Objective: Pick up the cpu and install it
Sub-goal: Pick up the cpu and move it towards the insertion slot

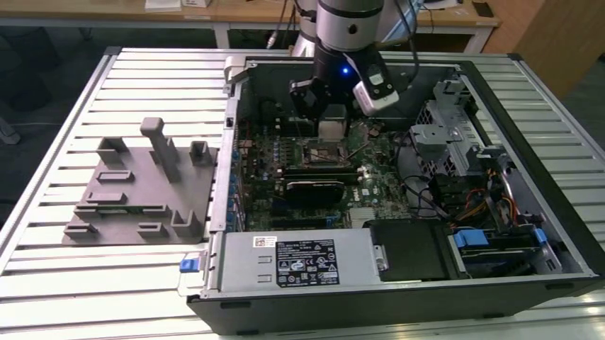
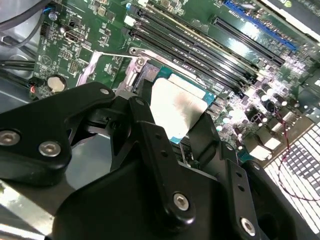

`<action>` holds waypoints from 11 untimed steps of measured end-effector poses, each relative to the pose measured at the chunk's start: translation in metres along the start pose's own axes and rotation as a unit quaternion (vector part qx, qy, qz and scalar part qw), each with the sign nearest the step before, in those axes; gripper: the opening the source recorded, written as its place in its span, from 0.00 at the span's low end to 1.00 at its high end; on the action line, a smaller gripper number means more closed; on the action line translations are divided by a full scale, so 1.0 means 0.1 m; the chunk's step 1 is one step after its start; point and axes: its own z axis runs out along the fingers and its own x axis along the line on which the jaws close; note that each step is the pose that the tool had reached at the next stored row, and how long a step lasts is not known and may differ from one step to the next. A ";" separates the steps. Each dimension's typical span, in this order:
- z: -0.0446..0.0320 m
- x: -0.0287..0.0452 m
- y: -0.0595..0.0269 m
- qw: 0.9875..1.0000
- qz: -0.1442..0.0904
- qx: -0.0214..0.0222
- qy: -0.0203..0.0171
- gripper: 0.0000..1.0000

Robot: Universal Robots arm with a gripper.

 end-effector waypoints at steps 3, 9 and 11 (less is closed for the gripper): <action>0.053 0.002 0.011 1.000 0.000 0.000 0.000 0.54; 0.061 0.002 0.016 1.000 0.000 0.000 0.000 0.54; 0.062 0.003 0.017 1.000 0.000 -0.001 0.000 0.54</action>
